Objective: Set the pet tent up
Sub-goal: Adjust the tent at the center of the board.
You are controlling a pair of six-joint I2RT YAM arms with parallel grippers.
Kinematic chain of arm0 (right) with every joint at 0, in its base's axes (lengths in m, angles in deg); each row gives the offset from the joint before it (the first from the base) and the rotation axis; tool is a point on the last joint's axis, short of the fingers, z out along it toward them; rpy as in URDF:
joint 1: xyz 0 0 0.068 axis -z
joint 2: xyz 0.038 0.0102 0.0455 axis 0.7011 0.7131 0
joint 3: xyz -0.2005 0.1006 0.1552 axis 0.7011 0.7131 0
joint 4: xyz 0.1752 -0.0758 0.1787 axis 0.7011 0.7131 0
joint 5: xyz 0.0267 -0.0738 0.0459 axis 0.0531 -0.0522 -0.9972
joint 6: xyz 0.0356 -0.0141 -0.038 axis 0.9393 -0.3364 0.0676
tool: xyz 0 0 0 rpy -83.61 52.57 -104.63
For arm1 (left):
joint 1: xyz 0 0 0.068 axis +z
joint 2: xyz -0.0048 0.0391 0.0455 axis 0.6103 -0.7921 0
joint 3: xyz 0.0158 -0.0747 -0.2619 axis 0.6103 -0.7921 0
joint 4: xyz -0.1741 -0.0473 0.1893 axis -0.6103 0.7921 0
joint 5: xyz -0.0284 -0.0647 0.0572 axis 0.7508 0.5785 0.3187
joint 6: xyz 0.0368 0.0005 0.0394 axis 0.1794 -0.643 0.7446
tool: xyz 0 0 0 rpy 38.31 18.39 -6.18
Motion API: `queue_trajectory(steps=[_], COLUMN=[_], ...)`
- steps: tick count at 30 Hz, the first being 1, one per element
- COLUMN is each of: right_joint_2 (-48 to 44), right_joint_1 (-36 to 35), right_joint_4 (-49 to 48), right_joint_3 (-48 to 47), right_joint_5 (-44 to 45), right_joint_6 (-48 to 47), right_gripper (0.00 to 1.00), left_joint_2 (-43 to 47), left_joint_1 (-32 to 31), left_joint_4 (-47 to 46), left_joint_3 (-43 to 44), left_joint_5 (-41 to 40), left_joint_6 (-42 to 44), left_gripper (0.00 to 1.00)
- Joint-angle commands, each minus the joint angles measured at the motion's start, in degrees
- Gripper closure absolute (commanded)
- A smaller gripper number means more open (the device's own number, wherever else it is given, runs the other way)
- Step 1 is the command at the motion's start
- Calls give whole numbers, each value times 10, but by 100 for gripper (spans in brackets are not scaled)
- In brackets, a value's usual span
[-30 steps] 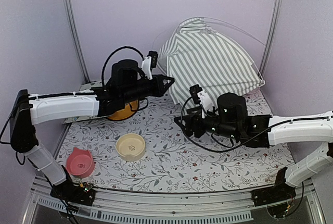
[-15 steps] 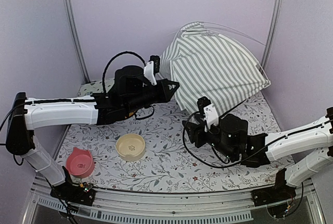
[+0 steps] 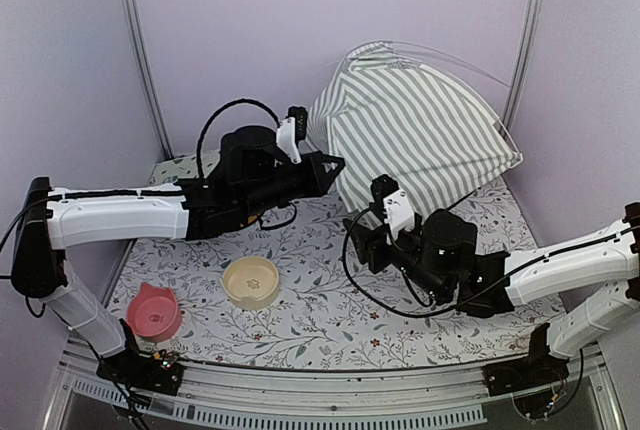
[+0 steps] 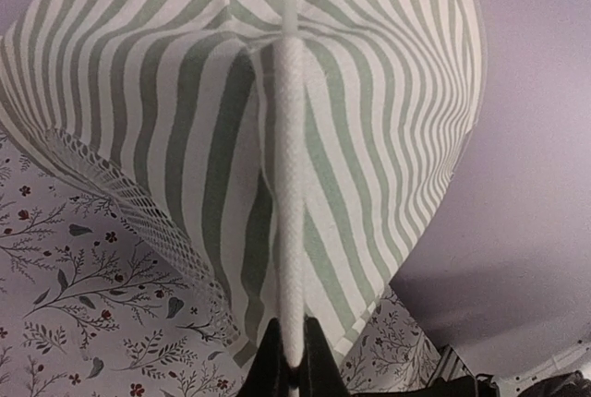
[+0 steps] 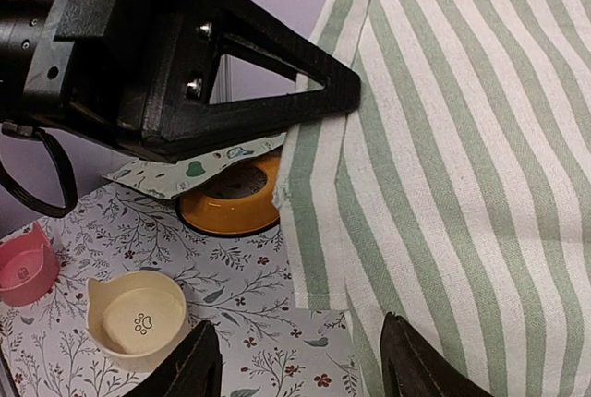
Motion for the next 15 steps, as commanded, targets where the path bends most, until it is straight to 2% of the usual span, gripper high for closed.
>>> queue_trajectory(steps=[1, 5, 15], right_joint_2=[20, 35, 62], right_joint_1=[0, -1, -1], right_joint_4=[-20, -24, -30], right_joint_3=[-30, -39, -61], right_joint_5=[19, 32, 47], right_joint_6=[-49, -67, -96], right_gripper=[39, 40, 51], left_joint_2=[3, 2, -1], left_joint_1=[-3, -3, -5], left_joint_4=[-52, -54, -59], left_joint_3=[13, 14, 13], left_joint_5=[-15, -13, -6], left_joint_6=[1, 0, -6], left_gripper=[100, 100, 100])
